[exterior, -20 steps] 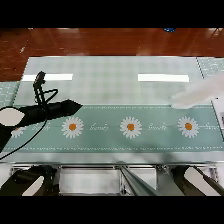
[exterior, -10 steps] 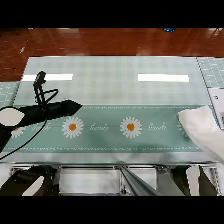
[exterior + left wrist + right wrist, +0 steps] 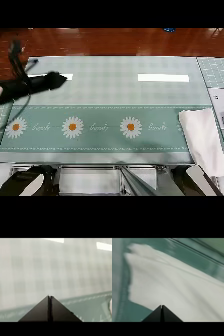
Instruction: Fold the shirts.
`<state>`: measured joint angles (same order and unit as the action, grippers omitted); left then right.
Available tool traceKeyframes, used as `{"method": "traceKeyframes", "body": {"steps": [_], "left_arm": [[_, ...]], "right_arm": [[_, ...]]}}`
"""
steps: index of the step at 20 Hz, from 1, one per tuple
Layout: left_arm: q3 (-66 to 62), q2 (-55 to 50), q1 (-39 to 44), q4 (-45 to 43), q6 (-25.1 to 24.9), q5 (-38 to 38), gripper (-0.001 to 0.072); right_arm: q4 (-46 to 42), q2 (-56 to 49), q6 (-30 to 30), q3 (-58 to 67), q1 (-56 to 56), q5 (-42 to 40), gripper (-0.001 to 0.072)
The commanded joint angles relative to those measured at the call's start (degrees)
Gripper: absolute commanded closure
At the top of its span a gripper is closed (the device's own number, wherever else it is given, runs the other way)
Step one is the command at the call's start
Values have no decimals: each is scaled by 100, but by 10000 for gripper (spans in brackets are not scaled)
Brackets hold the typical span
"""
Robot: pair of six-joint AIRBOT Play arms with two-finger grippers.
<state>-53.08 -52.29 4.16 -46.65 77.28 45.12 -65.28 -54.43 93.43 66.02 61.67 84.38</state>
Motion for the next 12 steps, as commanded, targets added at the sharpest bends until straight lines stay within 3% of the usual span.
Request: {"method": "traceKeyframes", "body": {"steps": [1,2,4,7,9,12], "left_arm": [[-2031,-839,-2,-146,-164,356,690],[-2636,-1121,133,-520,-129,507,690],[-3526,-1569,400,-1530,557,872,690],[-3464,-1967,704,-2240,1075,962,690],[-3056,-2297,787,-2426,1069,1132,689],[-2771,-2669,651,-2428,1316,1462,688]], "right_arm": [[1792,-772,-560,1576,-1405,-761,693],[1443,-970,-579,1976,-2223,-793,693],[417,-1351,-708,2531,-3716,-693,693],[-1285,-1860,-525,2586,-5425,-623,693],[-2295,-2356,-227,2586,-6131,-564,693],[-2837,-3012,-101,2586,-6524,-310,693]]}}
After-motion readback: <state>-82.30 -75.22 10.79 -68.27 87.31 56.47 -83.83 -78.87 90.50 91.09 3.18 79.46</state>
